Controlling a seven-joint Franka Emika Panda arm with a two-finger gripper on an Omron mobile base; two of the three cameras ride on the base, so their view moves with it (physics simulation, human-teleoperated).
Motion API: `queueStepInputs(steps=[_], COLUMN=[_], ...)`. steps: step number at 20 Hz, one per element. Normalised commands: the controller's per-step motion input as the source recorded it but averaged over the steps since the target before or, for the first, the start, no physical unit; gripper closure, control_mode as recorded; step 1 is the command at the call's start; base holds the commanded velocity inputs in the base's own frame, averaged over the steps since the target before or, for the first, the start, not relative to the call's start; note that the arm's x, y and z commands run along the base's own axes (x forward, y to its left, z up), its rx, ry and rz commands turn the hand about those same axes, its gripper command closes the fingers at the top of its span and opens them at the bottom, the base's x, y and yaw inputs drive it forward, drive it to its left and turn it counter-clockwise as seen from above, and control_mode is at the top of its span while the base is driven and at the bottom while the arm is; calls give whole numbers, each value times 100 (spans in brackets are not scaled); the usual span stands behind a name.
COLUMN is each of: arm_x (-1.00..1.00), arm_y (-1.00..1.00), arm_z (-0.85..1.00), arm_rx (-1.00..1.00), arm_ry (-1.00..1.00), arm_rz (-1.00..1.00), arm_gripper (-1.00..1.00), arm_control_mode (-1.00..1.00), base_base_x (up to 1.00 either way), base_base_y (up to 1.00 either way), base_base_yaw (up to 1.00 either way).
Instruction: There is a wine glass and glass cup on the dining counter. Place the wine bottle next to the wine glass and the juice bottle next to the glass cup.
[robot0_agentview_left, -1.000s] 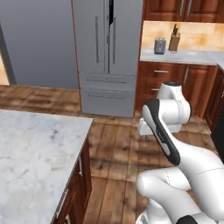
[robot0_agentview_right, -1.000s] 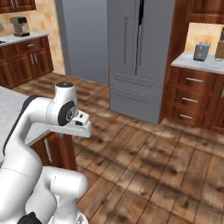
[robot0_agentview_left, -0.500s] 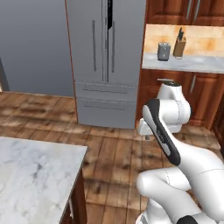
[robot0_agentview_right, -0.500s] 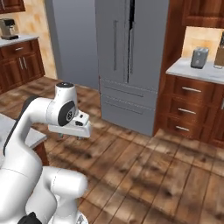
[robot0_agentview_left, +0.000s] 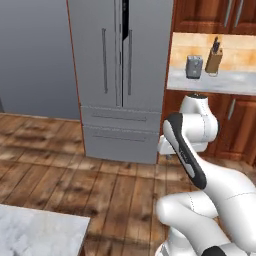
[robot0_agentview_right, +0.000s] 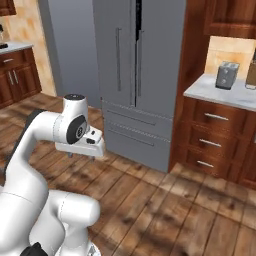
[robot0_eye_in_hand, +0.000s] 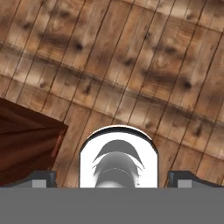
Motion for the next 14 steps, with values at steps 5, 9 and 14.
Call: queueStepInputs(steps=[5,9,14], arm_x=[0,0,0], arm_y=[0,0,0], arm_z=[0,0,0], arm_rx=[0,0,0], arm_ry=[0,0,0], arm_rz=[0,0,0], arm_gripper=[-100,-100,-100], arm_control_mode=[100,100,100], base_base_x=[94,85,79], base_base_y=[0,1,0], base_base_yaw=[18,34,39])
